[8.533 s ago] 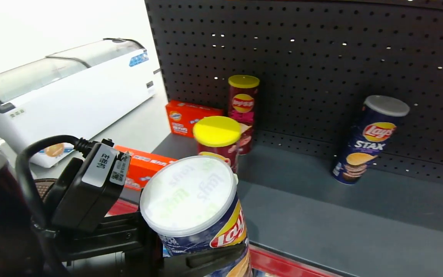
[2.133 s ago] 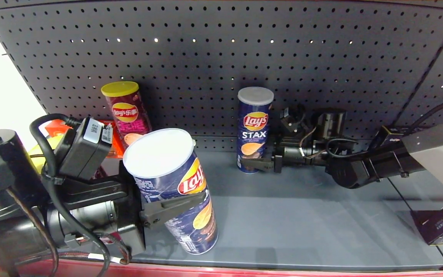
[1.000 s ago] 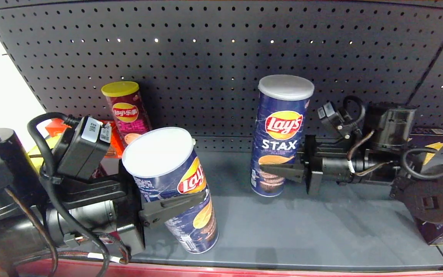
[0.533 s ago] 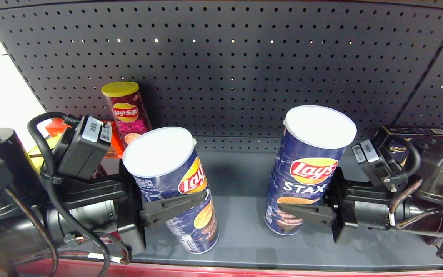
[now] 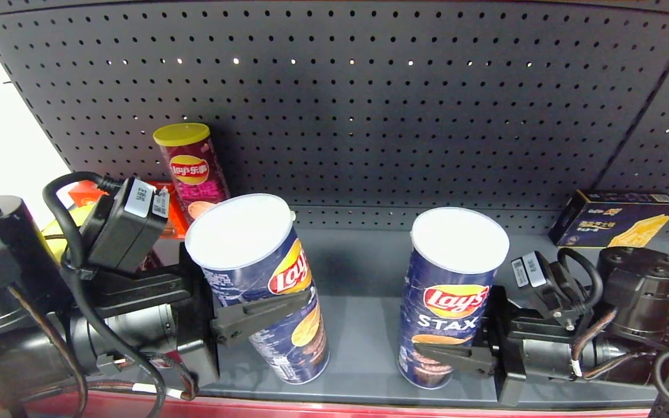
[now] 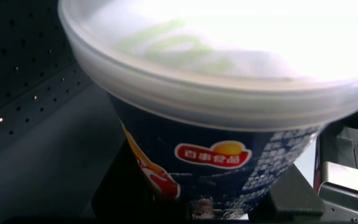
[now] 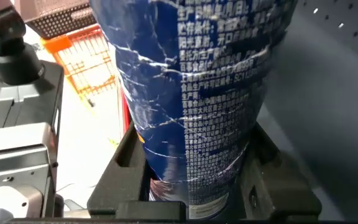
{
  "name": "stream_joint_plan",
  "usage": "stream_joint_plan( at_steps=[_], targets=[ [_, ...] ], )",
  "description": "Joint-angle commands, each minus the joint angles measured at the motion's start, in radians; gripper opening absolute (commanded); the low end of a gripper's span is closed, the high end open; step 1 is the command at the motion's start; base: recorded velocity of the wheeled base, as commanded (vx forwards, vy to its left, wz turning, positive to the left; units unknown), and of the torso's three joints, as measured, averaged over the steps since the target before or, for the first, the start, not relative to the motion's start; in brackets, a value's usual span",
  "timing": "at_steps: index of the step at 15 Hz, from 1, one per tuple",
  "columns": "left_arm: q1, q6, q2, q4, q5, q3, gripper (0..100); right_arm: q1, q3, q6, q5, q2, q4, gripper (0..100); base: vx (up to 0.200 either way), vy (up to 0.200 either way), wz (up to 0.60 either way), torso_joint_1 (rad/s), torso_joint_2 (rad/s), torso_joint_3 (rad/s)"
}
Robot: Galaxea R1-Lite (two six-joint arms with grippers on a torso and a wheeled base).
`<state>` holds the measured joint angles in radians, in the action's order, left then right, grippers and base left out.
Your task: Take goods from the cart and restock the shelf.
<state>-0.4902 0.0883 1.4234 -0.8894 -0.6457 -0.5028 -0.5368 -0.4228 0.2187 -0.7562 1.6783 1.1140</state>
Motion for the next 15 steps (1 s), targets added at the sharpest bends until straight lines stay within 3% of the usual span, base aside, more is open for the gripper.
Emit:
stream_joint_plan(
  at_steps=[1, 14, 15],
  targets=[
    [-0.001, 0.001, 0.000, 0.000, 0.000, 0.001, 0, -0.003, -0.016, 0.001, 0.000, 0.047, 0.001, 0, 0.000, 0.000, 0.00, 0.000, 0.00, 0.000],
    [0.001, 0.001, 0.002, -0.002, 0.000, 0.001, 0, -0.022, -0.050, 0.002, 0.024, 0.104, 0.023, 0, 0.000, 0.000, 0.00, 0.000, 0.00, 0.000],
    [0.001, 0.001, 0.002, 0.000, 0.000, 0.001, 0, -0.020, -0.047, 0.001, 0.034, 0.101, 0.024, 100, 0.000, 0.000, 0.00, 0.000, 0.00, 0.000]
  ],
)
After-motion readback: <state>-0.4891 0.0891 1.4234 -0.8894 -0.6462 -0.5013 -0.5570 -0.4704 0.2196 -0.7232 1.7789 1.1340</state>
